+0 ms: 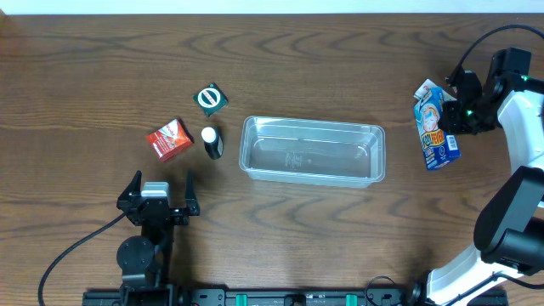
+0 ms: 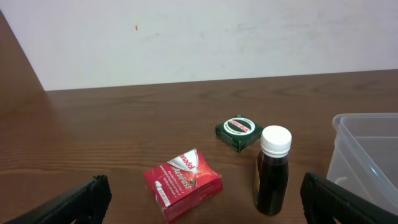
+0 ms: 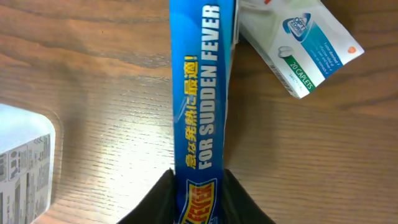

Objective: Pack container
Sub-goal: 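Reach the right gripper to the blue Kool Fever box and grasp it, then lift the blue box and carry it over the clear container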

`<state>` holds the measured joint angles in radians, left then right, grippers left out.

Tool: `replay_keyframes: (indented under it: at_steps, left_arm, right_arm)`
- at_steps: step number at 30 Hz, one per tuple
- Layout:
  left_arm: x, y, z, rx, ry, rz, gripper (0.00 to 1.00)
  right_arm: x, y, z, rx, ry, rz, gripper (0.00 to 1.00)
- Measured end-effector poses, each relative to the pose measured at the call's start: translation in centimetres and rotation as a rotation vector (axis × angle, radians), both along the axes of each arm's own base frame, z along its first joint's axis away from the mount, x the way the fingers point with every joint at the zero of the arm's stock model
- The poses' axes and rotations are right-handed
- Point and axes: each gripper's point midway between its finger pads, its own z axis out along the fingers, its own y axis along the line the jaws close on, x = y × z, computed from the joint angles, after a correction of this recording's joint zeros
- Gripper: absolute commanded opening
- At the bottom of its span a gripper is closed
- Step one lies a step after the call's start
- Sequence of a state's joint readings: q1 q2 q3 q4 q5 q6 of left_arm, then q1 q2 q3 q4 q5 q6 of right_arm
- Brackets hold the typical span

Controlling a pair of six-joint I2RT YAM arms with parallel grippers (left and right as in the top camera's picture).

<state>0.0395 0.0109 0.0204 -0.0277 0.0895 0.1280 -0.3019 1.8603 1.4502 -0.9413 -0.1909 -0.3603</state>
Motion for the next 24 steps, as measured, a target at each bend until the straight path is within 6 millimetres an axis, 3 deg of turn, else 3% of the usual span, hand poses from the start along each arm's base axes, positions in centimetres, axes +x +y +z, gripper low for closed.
replay_keyframes:
  at_steps: [10,17,20,24]
  left_arm:
    - [0.0,0.0,0.0,0.0,0.0,0.0,0.98]
    - [0.0,0.0,0.0,0.0,0.0,0.0,0.98]
    - [0.0,0.0,0.0,0.0,0.0,0.0,0.98]
    - [0.0,0.0,0.0,0.0,0.0,0.0,0.98]
  right_arm:
    - [0.1,0.0,0.0,0.011,0.0,-0.033,0.02]
    - [0.1,0.0,0.3,0.022,0.007,-0.065,0.01]
    - [0.3,0.0,1.4,0.023,0.004,-0.077,0.01]
    - [1.5,-0.3,4.6,0.012,-0.051,-0.082,0.01]
